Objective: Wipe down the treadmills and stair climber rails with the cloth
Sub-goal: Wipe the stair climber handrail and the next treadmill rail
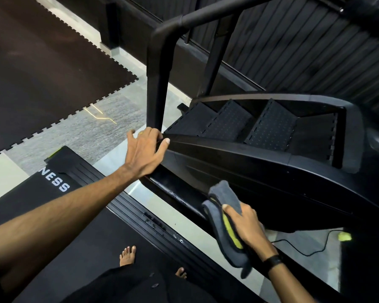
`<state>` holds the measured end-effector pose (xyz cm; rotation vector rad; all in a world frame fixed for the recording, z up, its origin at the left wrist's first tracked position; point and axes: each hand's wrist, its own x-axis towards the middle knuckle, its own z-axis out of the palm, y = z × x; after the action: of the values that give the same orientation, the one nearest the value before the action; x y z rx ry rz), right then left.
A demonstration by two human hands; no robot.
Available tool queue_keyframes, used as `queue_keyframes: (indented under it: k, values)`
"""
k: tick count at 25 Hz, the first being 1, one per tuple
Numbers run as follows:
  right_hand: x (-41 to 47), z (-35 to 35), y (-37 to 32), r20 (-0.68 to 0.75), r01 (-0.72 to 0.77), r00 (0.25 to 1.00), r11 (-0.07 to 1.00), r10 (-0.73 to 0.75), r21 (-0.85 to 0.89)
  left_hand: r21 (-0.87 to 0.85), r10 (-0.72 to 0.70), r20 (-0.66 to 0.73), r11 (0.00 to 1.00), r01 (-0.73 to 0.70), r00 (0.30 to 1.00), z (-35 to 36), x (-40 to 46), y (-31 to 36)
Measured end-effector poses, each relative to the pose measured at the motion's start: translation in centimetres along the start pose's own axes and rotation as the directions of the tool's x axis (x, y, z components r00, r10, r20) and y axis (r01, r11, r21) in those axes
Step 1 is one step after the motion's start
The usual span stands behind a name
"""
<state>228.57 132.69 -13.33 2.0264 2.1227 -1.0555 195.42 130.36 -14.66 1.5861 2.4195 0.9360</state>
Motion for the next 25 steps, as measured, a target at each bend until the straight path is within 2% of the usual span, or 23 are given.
queue_keyframes:
  k: [4,6,9,12,14,19,22,25]
  values:
    - [4.6,-0.6,0.6,0.107,-0.204,0.975,0.975,0.194,0.086,0.031,-0.076,0.066,0.997,0.074,0.995,0.6,0.2,-0.7]
    - [7.4,0.7,-1.0,0.188,-0.226,0.96,0.97,0.207,0.088,0.01,-0.079,0.064,0.997,0.079,0.995,0.6,0.1,-0.6]
    - [9.5,3.5,-6.2,0.271,-0.173,0.952,0.979,0.138,0.108,-0.043,-0.086,0.036,0.995,0.087,0.996,0.3,0.2,-0.6]
    - [8.2,5.7,-11.8,0.159,-0.053,0.987,0.991,0.033,0.125,-0.061,-0.087,0.03,0.994,0.089,0.996,0.4,-0.1,-0.8]
    - [5.9,6.1,-12.9,0.059,0.055,0.996,0.994,-0.061,0.099,-0.066,-0.08,0.029,0.994,0.081,0.996,0.3,-0.3,-1.0]
    - [0.2,3.6,-7.1,-0.065,0.24,0.969,0.971,-0.24,-0.003,-0.075,-0.061,0.035,0.995,0.064,0.998,0.3,-0.3,-1.0]
    - [1.2,1.7,-3.8,-0.007,0.052,0.999,0.997,-0.051,0.052,-0.083,-0.073,0.054,0.994,0.078,0.996,0.5,-0.2,-1.4]
    - [4.9,0.2,-2.9,0.144,-0.163,0.978,0.984,0.151,0.078,-0.099,-0.077,0.074,0.992,0.084,0.994,0.4,0.1,-1.2]
